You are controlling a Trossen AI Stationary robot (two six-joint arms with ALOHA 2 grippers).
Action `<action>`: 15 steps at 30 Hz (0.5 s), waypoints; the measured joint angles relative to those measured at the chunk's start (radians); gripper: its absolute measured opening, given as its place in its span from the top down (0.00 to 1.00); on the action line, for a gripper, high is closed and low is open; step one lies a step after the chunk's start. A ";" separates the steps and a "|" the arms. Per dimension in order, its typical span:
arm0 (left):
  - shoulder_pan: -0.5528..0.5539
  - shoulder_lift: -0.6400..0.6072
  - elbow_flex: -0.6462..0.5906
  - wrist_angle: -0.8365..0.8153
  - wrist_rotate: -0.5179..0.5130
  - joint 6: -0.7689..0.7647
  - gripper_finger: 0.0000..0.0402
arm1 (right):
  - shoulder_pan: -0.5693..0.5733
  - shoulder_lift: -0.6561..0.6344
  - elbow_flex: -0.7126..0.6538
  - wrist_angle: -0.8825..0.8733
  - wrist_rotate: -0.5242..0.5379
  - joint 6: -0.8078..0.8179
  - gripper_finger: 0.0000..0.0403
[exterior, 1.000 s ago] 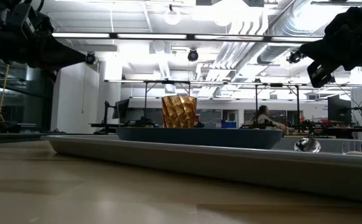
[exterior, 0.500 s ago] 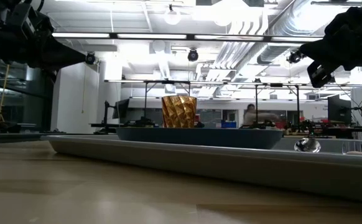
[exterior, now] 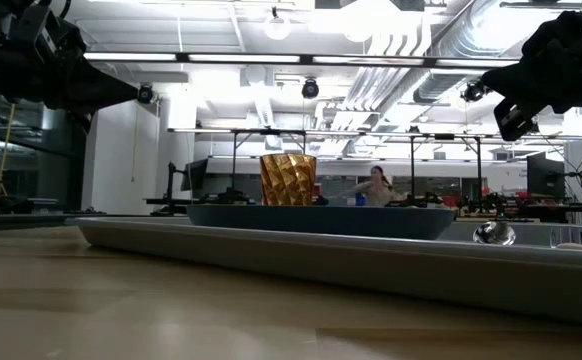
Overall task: Pick and place plate/cup/fork/spoon on tray
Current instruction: Return to Home Position
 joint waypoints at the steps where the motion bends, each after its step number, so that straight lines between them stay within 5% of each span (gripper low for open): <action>1: 0.000 0.000 0.000 0.000 0.000 0.000 1.00 | 0.000 0.000 0.000 0.000 0.000 -0.001 1.00; 15: 0.000 0.000 0.000 0.000 0.000 0.000 0.99 | 0.000 0.000 0.000 0.000 0.000 0.001 1.00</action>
